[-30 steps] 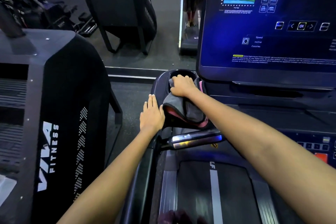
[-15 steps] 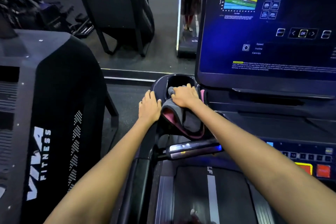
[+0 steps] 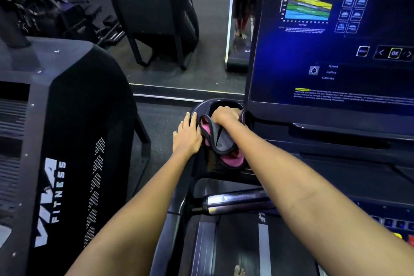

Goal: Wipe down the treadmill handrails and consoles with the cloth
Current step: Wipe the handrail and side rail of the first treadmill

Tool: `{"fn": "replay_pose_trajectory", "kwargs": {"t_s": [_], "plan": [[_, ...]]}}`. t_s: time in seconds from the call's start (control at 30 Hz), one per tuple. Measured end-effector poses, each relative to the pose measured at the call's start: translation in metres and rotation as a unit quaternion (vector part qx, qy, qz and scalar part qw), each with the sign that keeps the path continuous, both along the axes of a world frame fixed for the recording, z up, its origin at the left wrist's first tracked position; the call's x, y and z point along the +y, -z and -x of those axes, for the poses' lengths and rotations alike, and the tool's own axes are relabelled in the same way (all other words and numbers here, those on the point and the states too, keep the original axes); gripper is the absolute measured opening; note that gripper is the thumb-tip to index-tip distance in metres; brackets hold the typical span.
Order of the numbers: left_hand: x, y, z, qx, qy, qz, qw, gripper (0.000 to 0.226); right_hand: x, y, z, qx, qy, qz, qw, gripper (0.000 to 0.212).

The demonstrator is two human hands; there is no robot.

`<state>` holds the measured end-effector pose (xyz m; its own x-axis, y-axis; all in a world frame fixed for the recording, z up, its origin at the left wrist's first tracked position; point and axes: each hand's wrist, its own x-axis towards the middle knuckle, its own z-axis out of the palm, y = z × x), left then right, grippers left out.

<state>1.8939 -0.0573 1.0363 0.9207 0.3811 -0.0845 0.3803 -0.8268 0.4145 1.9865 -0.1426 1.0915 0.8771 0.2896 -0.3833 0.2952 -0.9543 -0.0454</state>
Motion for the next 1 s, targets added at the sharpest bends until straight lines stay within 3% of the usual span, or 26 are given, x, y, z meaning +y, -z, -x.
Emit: {"fn": "replay_pose_trajectory", "kwargs": {"t_s": [0.1, 0.17, 0.27, 0.43, 0.53, 0.7, 0.87, 1.0], "plan": [[-0.001, 0.002, -0.003, -0.008, -0.015, 0.012, 1.0, 0.051, 0.005, 0.007, -0.002, -0.087, 0.006, -0.002, 0.996, 0.034], [-0.001, 0.002, -0.005, -0.009, -0.019, 0.012, 1.0, 0.051, 0.008, 0.01, -0.008, -0.1, 0.02, -0.019, 0.995, 0.034], [-0.001, 0.003, -0.005, -0.006, -0.019, 0.022, 1.0, 0.051, 0.008, 0.007, -0.02, -0.047, 0.038, -0.052, 0.997, 0.036], [0.0, 0.004, -0.006, -0.005, -0.02, 0.018, 1.0, 0.05, 0.007, 0.001, -0.029, 0.057, 0.026, -0.024, 0.998, 0.058], [0.0, 0.004, -0.007, -0.004, -0.019, 0.023, 1.0, 0.05, 0.009, 0.001, -0.03, 0.095, 0.0, 0.008, 0.995, 0.056], [0.001, 0.004, -0.006, -0.008, -0.022, 0.032, 0.999, 0.05, 0.014, -0.001, -0.024, 0.021, -0.016, 0.104, 0.994, 0.048], [0.001, 0.004, -0.006, -0.009, -0.023, 0.034, 0.999, 0.05, 0.013, 0.012, -0.021, -0.123, -0.045, 0.076, 0.988, 0.035], [0.001, 0.003, -0.005, -0.008, -0.018, 0.031, 0.999, 0.051, 0.011, 0.01, -0.024, -0.094, -0.044, 0.082, 0.991, 0.037]]}}
